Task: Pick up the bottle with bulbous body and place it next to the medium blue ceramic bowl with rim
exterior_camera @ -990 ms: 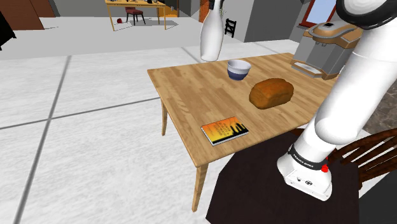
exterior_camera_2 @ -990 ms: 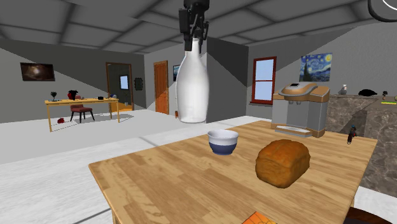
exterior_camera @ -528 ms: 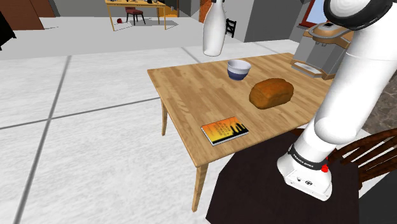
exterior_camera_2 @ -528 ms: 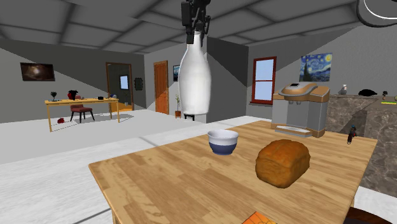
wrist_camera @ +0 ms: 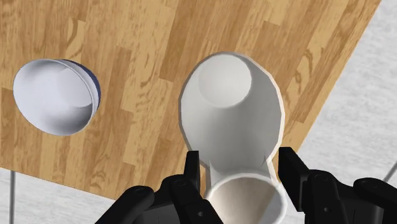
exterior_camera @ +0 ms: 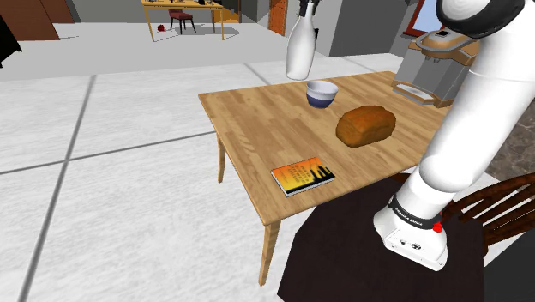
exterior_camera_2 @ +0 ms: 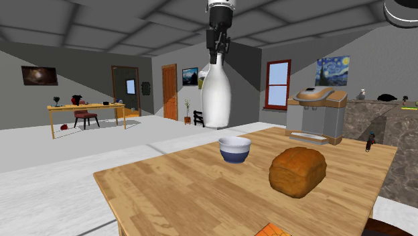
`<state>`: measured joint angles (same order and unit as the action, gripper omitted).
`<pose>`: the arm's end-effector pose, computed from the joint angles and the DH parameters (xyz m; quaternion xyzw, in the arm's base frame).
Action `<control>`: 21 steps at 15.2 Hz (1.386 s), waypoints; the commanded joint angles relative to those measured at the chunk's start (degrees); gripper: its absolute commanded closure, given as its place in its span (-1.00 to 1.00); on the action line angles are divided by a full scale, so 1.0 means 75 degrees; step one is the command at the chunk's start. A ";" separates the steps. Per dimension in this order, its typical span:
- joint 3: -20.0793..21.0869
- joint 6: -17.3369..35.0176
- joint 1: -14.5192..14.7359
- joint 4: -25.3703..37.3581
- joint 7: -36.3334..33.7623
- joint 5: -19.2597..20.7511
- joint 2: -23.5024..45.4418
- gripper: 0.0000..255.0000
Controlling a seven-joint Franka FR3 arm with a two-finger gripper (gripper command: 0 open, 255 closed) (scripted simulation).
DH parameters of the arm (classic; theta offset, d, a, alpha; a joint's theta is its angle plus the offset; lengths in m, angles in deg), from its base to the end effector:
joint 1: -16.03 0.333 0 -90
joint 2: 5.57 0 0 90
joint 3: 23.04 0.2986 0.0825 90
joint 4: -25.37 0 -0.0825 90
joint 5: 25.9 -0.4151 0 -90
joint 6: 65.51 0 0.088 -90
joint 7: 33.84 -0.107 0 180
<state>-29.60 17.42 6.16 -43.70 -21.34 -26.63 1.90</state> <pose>0.5816 -0.1637 0.6991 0.9979 -0.0322 0.0541 0.0151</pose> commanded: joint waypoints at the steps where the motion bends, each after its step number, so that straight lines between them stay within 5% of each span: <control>1: -0.0144 0.0258 -0.0206 -0.0275 0.0351 -0.0059 -0.0025 1.00; 10: -0.0705 0.0886 -0.1138 -0.0164 0.1788 -0.0450 0.0760 1.00; 17: -0.1008 0.1037 -0.2029 0.0817 0.2862 -0.0917 0.1971 1.00; 21: -0.0999 0.1570 -0.1959 0.0079 0.2873 -0.0863 0.1762 1.00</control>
<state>-37.09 28.32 -8.56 -42.30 0.11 -33.09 15.12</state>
